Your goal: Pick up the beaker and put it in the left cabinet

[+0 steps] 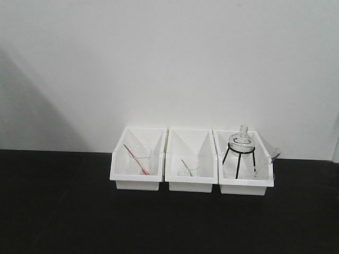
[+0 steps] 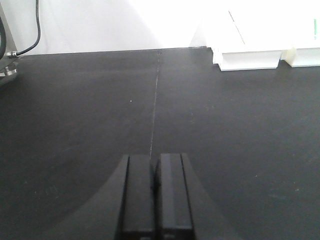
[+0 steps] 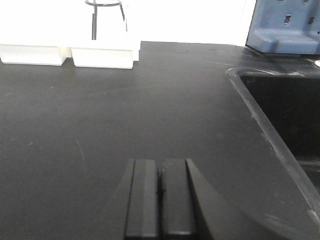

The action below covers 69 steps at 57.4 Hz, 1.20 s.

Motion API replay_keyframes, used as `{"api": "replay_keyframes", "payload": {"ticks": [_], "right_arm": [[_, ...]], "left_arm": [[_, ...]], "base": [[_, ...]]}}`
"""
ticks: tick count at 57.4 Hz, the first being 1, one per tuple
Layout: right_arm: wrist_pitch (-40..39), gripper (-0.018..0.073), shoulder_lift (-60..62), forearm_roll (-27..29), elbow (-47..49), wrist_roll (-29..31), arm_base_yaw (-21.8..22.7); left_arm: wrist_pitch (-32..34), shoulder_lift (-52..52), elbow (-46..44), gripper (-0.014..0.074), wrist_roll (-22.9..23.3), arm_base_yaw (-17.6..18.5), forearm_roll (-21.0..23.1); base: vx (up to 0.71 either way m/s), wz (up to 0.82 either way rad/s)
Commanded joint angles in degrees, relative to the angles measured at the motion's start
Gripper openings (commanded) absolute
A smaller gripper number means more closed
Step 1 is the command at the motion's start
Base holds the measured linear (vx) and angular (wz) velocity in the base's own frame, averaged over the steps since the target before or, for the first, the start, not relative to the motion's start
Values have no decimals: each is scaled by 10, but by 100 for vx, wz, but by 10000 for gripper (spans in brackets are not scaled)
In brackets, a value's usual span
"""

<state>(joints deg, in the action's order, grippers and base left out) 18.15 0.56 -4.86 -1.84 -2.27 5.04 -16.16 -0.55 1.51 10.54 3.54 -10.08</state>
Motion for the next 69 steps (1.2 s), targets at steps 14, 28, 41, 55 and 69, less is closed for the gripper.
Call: {"api": "replay_keyframes", "payload": {"ticks": [14,28,41,55,69], "right_arm": [[-45,-8,7,-5,-1,3,2],[-45,-8,7,-5,-1,3,2],[-45,-8,7,-24,-1,23,2],[-187,-8,7,64,-1,-71,1],[-311,-8,7,108,-1,-85,2]], "left_arm": [[48,-10,-5,4,2,0,1],[48,-10,-5,4,2,0,1],[48,-10,-5,4,2,0,1],[48,-10,-5,4,2,0,1],[48,-10,-5,4,2,0,1]], "base": [[0,0],[0,0],[0,0],[0,0],[0,0]]}}
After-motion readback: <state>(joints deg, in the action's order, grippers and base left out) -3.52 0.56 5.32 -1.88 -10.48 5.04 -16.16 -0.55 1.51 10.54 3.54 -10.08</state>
